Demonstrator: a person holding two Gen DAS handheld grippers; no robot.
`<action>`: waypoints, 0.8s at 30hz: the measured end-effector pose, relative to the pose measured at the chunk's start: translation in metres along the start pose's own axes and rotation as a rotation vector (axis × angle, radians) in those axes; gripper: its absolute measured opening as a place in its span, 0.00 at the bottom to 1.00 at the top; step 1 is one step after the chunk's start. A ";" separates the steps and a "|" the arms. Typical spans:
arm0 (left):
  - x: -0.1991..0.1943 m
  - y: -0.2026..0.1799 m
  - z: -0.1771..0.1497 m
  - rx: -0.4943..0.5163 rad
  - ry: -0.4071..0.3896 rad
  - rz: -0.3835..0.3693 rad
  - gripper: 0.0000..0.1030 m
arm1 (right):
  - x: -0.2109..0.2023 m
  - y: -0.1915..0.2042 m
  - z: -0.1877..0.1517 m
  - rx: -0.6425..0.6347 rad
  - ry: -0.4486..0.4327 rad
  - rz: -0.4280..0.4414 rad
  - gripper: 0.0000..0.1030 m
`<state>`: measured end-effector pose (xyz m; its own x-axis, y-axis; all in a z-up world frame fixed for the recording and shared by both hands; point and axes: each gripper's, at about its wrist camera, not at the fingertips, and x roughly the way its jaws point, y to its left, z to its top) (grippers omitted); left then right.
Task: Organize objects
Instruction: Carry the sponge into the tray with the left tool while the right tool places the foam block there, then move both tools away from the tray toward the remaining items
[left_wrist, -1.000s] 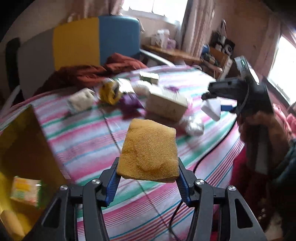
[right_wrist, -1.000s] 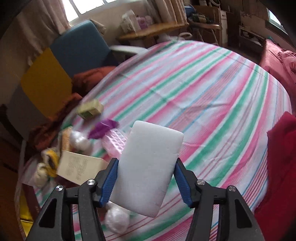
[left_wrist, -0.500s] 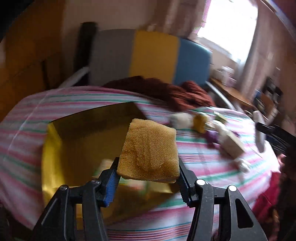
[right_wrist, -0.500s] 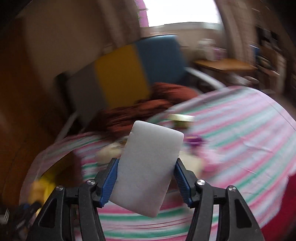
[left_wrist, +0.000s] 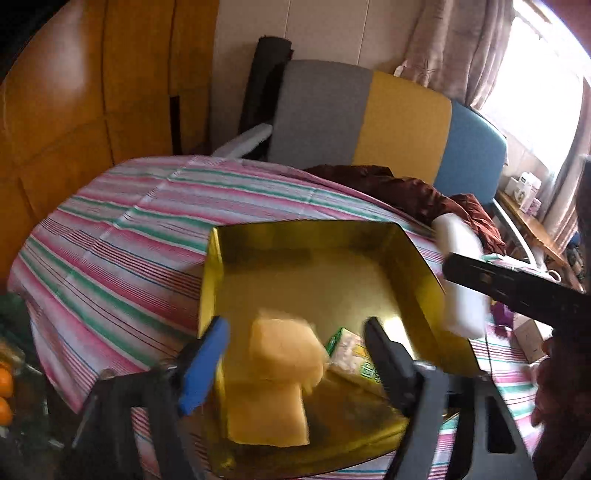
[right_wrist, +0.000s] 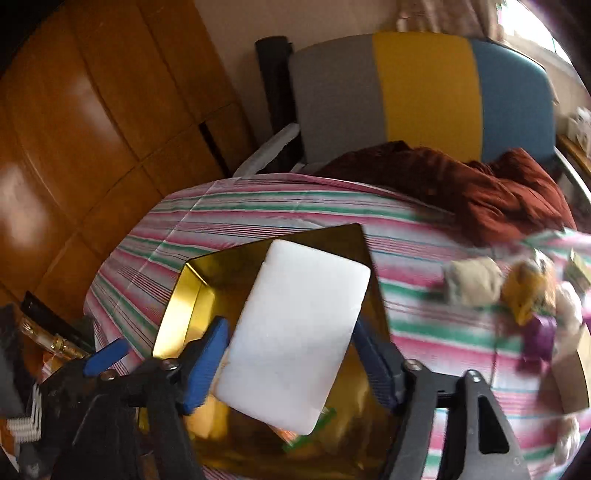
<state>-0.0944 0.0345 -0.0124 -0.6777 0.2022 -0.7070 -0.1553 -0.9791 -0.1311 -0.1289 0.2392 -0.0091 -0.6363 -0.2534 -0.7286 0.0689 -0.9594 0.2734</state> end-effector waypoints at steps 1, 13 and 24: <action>-0.003 0.002 -0.001 -0.002 -0.011 0.004 0.90 | 0.001 0.003 -0.001 -0.006 -0.001 -0.001 0.78; -0.030 0.009 -0.007 0.007 -0.110 0.062 0.99 | -0.019 0.013 -0.047 -0.029 -0.022 -0.055 0.82; -0.035 0.007 -0.022 0.006 -0.084 0.042 0.99 | -0.048 0.017 -0.075 -0.071 -0.094 -0.167 0.82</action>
<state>-0.0565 0.0197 -0.0038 -0.7416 0.1620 -0.6510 -0.1292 -0.9867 -0.0983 -0.0397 0.2261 -0.0168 -0.7123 -0.0810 -0.6972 0.0090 -0.9943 0.1064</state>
